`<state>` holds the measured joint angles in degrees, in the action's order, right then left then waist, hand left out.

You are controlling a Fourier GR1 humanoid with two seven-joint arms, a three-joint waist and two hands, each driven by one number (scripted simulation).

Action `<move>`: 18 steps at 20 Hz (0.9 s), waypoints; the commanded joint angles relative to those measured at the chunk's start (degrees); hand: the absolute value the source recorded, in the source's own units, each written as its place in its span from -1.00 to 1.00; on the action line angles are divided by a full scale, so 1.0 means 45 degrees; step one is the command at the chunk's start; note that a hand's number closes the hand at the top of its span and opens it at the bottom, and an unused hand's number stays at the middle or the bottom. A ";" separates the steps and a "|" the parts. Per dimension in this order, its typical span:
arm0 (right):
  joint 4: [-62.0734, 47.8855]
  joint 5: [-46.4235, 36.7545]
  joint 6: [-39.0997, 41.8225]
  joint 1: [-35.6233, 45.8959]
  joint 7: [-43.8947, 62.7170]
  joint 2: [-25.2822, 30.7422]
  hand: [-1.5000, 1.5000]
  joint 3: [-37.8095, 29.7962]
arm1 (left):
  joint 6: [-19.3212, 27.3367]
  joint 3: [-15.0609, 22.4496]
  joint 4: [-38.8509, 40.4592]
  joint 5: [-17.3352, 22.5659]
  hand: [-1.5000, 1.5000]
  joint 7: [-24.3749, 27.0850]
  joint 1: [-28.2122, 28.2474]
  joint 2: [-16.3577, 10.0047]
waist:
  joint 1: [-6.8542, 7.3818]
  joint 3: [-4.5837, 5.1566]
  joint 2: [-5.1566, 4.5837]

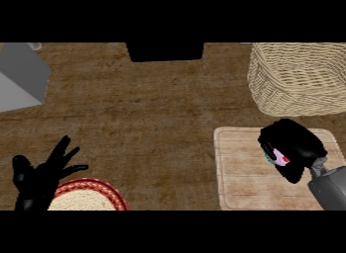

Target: Pick the cupcake from the cutting board and place it in the basket

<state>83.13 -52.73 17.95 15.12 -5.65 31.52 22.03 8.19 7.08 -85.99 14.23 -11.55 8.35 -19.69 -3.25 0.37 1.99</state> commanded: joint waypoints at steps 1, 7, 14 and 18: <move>0.0987 -0.0625 -0.0091 -0.0711 0.4243 -0.2269 1.00 0.0038 | -0.0162 0.0015 0.0709 -0.0019 0.00 -0.0499 0.0386 -0.0225 | 0.0129 -0.0035 -0.0289; 0.3439 0.1801 -0.1903 -0.1225 0.5984 -0.6004 1.00 -0.1674 | -0.0039 0.0052 0.0544 0.0028 0.00 -0.0700 0.0426 -0.0132 | 0.0032 -0.0124 -0.0335; 0.8393 0.2340 -0.2457 -0.0054 0.8772 -0.6962 1.00 -0.2708 | 0.0087 0.0132 0.0787 -0.0102 0.00 -0.0898 -0.0017 0.0052 | 0.0184 -0.0059 -0.0306; 0.9947 0.2791 -0.0908 0.1596 1.1488 -0.6408 1.00 -0.4371 | 0.0074 0.0461 0.0848 -0.0406 0.00 -0.0670 0.0279 0.0247 | 0.0404 -0.0056 -0.0343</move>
<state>119.86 -41.59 9.64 17.62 36.38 2.00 7.04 8.15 7.48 -86.17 14.07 -12.81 7.46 -19.02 -2.01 -0.52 1.00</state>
